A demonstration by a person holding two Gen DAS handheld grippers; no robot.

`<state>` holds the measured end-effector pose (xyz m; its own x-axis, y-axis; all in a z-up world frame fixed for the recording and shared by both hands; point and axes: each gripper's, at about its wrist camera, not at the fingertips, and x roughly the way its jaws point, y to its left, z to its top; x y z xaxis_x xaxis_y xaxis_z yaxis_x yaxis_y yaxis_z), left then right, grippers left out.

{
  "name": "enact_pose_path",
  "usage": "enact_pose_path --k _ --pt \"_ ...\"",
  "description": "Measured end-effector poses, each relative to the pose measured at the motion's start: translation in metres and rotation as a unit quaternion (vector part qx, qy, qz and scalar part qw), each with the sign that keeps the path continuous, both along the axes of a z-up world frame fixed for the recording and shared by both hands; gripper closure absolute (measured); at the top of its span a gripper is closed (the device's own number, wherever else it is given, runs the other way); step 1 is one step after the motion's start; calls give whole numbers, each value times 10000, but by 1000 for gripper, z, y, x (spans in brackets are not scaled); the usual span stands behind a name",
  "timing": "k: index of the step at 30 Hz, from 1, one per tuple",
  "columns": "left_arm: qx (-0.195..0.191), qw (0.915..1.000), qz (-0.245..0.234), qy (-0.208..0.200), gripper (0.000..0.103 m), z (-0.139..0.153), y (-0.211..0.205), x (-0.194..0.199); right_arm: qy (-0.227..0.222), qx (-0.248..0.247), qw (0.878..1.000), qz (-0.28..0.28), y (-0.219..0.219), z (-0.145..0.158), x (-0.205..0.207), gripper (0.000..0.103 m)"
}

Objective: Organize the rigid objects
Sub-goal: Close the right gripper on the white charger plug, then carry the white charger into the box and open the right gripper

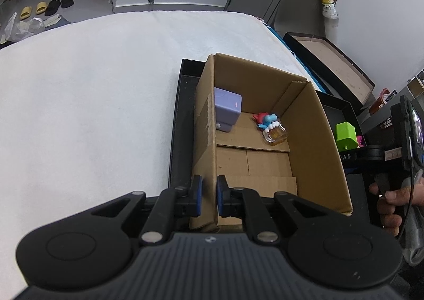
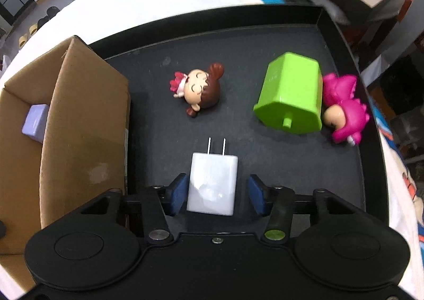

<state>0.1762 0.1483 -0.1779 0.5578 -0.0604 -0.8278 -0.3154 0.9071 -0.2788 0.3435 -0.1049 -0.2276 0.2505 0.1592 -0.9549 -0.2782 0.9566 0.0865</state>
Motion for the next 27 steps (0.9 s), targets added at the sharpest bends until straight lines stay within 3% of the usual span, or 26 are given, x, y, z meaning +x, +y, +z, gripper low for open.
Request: enact_pose_path --k 1,8,27 --pt "0 10000 -9 2 93 0 0 0 -34 -22 9999 96 2 1 -2 66" --pt "14 10000 -12 43 93 2 -2 -1 87 109 9999 99 -9 8 -11 66" --pt "73 9999 -83 100 92 3 -6 0 -468 619 9970 -35 -41 82 -30 66"
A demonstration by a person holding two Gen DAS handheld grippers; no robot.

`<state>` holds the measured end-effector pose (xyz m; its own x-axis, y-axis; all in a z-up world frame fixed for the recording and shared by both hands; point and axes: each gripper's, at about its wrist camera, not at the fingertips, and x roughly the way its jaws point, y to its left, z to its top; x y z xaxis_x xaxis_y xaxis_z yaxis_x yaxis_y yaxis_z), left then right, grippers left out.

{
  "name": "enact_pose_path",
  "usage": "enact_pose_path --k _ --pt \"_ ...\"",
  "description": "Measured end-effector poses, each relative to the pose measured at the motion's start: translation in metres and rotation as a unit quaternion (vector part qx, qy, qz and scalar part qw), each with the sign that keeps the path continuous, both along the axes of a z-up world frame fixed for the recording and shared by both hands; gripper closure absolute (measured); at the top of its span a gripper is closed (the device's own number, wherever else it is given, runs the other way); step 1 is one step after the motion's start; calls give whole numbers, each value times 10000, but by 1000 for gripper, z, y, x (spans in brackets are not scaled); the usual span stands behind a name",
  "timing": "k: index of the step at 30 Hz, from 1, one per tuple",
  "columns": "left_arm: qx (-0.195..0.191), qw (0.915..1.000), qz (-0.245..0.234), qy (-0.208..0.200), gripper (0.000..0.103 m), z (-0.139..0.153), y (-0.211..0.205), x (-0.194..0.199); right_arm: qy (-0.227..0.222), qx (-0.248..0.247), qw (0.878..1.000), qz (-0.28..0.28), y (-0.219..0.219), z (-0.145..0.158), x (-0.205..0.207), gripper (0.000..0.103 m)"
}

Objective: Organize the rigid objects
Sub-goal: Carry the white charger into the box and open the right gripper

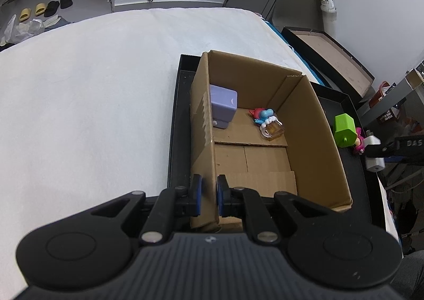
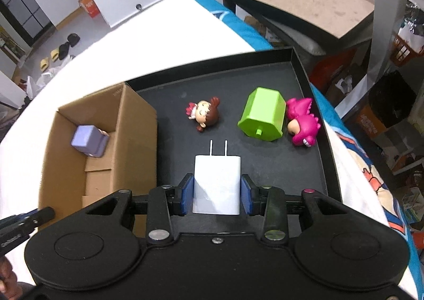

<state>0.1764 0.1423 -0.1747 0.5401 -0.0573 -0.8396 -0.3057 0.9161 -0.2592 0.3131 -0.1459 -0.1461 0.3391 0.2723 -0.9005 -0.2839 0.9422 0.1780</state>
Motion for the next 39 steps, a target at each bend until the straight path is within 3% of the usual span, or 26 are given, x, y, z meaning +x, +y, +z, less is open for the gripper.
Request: enact_pose_path --k 11,23,39 --pt "-14 10000 -20 -6 92 1 1 0 -316 136 9994 82 6 35 -10 66" --pt "-106 9999 8 -20 92 0 4 -1 -560 245 9966 560 49 58 -23 66" --pt "-210 9997 -16 -77 92 -1 8 -2 -505 232 9951 817 97 60 -39 66"
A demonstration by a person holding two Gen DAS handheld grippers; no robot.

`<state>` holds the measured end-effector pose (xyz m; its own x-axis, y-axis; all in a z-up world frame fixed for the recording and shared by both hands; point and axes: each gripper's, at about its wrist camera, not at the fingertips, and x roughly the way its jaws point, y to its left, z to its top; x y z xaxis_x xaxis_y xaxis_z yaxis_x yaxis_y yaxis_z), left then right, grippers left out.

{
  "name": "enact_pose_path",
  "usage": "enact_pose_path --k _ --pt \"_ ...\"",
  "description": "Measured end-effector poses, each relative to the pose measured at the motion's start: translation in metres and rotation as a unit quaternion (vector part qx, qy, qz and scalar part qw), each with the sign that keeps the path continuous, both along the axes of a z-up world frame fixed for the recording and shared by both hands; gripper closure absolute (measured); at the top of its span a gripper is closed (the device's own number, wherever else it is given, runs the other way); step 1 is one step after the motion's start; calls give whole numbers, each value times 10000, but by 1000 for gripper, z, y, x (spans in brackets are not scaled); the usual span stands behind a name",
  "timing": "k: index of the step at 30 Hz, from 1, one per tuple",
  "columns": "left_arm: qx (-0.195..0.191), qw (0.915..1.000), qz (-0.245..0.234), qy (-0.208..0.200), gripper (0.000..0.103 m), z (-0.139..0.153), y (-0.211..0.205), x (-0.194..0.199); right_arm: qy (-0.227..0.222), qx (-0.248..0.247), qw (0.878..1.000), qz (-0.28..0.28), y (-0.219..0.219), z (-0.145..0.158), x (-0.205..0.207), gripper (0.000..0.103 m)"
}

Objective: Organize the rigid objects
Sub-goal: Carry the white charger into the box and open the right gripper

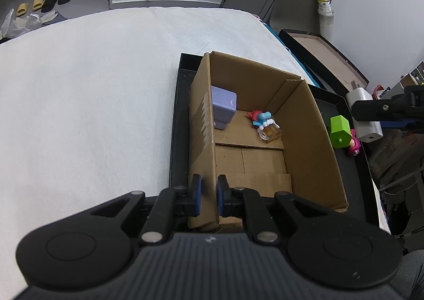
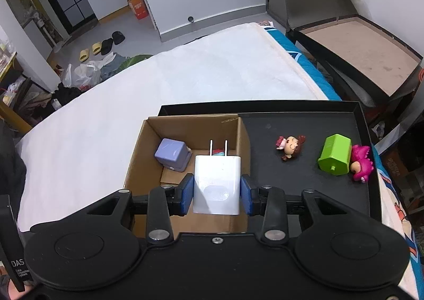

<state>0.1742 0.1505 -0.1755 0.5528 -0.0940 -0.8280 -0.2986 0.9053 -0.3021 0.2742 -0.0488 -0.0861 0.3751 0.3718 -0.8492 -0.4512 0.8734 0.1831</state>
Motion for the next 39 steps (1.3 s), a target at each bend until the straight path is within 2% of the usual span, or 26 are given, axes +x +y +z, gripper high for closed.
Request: enact_pose_path --k 19,25,26,28,30,33,39 --pt "-103 9999 -15 -24 92 -1 3 -1 457 57 9988 171 56 -35 -3 66" --pt "-117 9999 -20 -25 91 -2 5 -1 477 186 9984 230 74 -38 -2 65" --pt "-120 9999 -18 -27 92 -2 5 -1 507 214 9982 235 76 -40 -1 64" --pt "-117 9999 -16 -26 92 -2 5 0 694 233 9971 186 79 -46 2 46" --pt "-119 9999 -4 -45 92 -2 5 -1 798 305 9963 98 76 -48 3 42" --pt "-145 9999 18 -44 92 -3 6 -1 701 331 9970 55 64 -42 4 31" --pt "-116 9999 10 -39 92 -2 4 -2 556 472 9971 -211 24 -27 10 24"
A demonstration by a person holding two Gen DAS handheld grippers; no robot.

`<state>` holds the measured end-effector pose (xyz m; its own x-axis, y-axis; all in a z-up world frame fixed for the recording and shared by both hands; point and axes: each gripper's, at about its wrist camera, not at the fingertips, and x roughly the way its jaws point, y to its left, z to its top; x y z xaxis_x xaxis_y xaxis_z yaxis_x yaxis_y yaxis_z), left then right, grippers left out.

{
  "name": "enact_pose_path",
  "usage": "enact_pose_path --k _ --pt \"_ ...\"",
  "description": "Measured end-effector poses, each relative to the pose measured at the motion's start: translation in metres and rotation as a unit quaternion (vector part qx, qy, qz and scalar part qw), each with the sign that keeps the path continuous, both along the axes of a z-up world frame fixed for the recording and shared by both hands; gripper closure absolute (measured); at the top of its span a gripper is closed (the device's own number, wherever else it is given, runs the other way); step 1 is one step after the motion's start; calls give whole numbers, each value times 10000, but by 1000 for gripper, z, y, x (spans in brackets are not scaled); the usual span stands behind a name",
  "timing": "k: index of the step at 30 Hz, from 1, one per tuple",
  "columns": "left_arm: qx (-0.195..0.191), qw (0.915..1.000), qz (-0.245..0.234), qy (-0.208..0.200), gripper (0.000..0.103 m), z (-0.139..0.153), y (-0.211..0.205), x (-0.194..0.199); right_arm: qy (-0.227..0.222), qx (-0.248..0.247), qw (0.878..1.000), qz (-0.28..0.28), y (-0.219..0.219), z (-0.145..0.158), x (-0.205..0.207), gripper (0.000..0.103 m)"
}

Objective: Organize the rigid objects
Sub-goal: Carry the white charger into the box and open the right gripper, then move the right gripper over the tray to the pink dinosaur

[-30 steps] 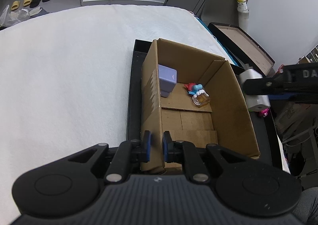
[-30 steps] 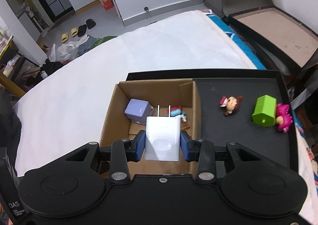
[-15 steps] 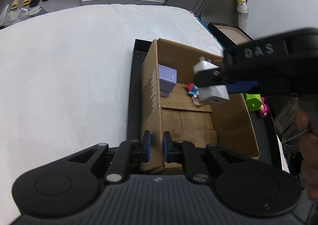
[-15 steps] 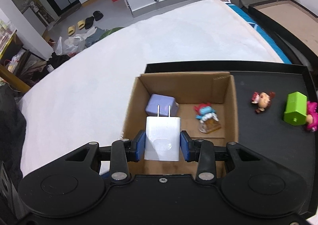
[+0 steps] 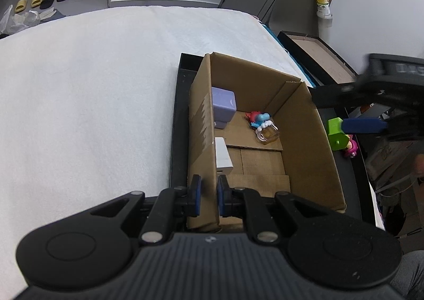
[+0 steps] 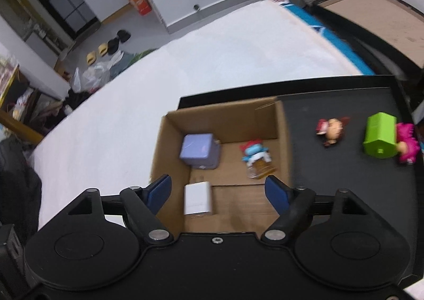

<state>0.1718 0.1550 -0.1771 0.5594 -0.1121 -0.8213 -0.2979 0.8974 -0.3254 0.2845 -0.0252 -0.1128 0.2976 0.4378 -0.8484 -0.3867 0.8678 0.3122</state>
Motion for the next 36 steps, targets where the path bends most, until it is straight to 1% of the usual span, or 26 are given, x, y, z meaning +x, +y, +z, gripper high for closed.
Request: enact_pose_path --k 7,9,15,24,30,32,34,36 --pt "25 10000 14 34 92 1 -1 1 -355 21 9991 -220 -44 20 5 15" --pt "41 10000 13 50 92 1 -2 2 -413 -2 9987 -306 -56 22 8 14" --pt "98 9999 33 85 92 1 -3 3 -443 -52 9974 -567 -89 19 19 14" --pt "193 9997 61 144 92 0 -7 4 -291 83 9942 -1030 -137 13 39 15" --pt "217 9996 87 172 92 0 -8 5 -211 101 9914 -1287 -172 6 55 19" --pt "227 9995 95 183 92 0 -8 6 -165 29 9907 -1347 -181 0 59 23" --pt "240 9995 98 196 92 0 -8 6 -109 -8 9906 -1360 -187 -7 64 33" --pt "257 9994 93 206 92 -1 -9 7 -23 4 9905 -1377 -193 -14 67 38"
